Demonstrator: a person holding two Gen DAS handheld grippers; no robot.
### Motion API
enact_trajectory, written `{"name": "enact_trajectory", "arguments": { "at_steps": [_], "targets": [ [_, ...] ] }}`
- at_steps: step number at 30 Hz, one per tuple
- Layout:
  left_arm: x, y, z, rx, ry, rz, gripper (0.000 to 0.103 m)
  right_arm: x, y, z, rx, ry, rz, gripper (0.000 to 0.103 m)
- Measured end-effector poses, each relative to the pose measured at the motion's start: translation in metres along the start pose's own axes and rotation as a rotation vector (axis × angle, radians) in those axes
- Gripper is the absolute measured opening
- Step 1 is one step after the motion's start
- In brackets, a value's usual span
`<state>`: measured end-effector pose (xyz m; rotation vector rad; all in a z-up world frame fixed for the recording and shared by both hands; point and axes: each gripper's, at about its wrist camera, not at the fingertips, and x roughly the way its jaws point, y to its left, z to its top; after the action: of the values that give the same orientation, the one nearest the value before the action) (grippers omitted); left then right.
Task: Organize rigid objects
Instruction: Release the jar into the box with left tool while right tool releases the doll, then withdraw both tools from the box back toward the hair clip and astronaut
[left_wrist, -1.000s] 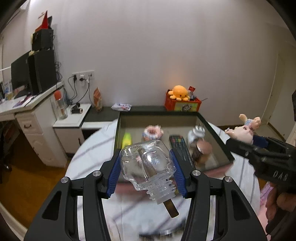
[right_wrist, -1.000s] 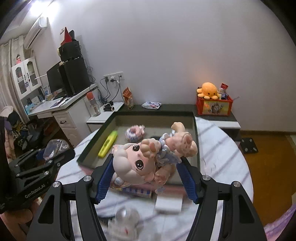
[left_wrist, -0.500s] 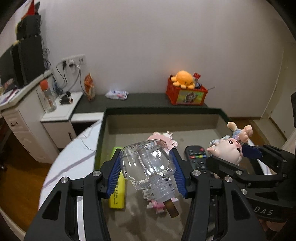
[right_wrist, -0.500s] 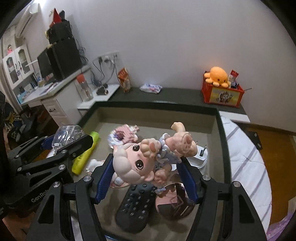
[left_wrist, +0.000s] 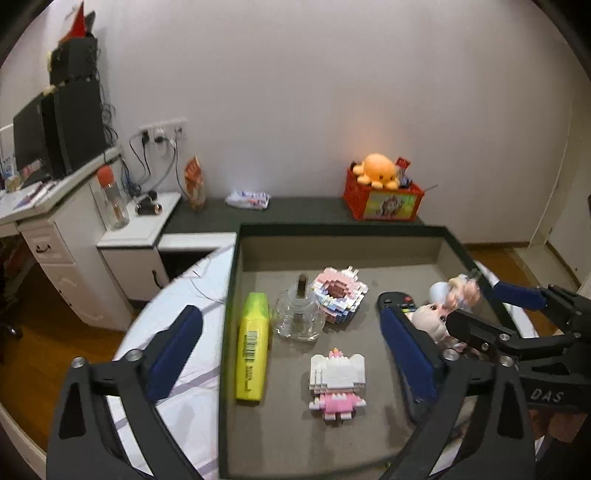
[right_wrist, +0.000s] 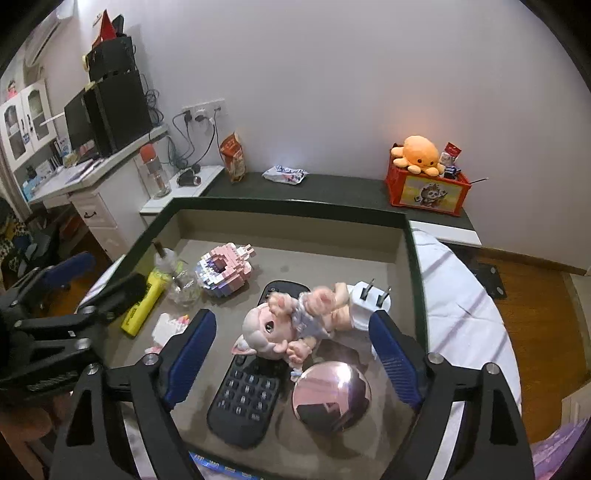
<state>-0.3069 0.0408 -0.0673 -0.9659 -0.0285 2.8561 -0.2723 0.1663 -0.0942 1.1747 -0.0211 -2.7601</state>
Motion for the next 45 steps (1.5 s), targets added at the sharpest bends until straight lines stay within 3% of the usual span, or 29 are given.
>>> {"name": "enact_trajectory", "arguments": {
  "at_steps": [3,20,29,45],
  "targets": [
    [-0.032,-0.001,-0.001,0.002,-0.053,0.014,0.103,-0.020,-0.001,-0.006,0.032,-0.030,-0.005,0.103],
    [-0.188,-0.016,-0.047,0.000,-0.199,0.023,0.103,-0.156,0.016,-0.073,0.096,-0.197,0.019,0.103],
    [-0.221,-0.015,-0.079,-0.045,-0.184,0.027,0.103,-0.206,0.024,-0.108,0.088,-0.237,0.027,0.103],
    [-0.248,-0.028,-0.110,-0.031,-0.173,0.037,0.103,-0.230,0.025,-0.148,0.100,-0.223,0.008,0.103]
  ]
}}
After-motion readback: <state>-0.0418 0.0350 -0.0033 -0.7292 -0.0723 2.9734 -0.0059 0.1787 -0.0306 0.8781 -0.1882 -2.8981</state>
